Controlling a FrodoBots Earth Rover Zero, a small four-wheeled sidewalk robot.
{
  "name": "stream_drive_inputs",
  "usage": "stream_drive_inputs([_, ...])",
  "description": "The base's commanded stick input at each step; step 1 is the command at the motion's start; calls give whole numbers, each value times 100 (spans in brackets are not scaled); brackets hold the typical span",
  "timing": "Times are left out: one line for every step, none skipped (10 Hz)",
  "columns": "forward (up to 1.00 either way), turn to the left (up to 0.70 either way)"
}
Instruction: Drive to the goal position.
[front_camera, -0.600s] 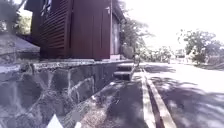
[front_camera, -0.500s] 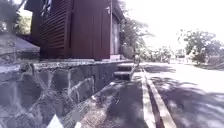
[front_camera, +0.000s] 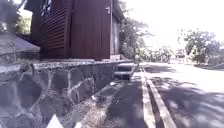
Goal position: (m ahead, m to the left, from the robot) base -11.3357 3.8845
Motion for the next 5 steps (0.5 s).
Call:
stream_drive_inputs([0,-38])
stream_drive_inputs([0,-26])
stream_drive_inputs([0,-55])
stream_drive_inputs([0,-85])
stream_drive_inputs([0,-29])
